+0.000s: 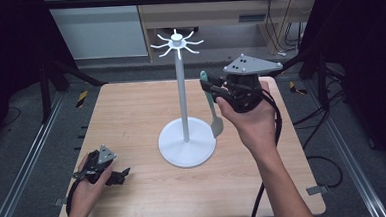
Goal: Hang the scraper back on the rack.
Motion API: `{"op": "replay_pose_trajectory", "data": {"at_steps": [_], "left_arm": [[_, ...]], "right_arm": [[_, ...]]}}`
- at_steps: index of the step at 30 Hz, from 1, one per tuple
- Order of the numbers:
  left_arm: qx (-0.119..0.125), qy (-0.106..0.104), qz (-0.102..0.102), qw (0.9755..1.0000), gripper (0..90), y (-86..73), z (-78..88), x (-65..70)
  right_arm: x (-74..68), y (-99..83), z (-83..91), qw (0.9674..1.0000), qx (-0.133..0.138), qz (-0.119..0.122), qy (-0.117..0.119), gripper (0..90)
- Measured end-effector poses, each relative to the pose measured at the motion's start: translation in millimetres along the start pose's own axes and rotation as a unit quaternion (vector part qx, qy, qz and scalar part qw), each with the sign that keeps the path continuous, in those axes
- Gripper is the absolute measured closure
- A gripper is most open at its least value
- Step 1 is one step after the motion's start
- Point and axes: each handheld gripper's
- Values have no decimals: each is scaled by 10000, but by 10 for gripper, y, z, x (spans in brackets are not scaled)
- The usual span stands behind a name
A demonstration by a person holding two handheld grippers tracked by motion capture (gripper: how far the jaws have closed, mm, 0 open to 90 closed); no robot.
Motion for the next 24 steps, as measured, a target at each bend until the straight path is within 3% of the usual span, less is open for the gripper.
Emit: {"op": "replay_pose_trajectory", "data": {"at_steps": [16, 24], "left_arm": [[7, 2, -1, 10000, 32, 1, -3, 1], [9, -4, 1, 10000, 32, 1, -3, 0]], "right_arm": [[114, 271, 75, 9996, 281, -80, 40, 747], [141, 346, 49, 9996, 254, -74, 134, 747]]}}
Point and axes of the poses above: each handheld gripper's, and its own axes: z roughly backward along the jaws, y roughly out of its top, x roughly to its right, and after that the axes turned 11 degrees about -x, right-handed
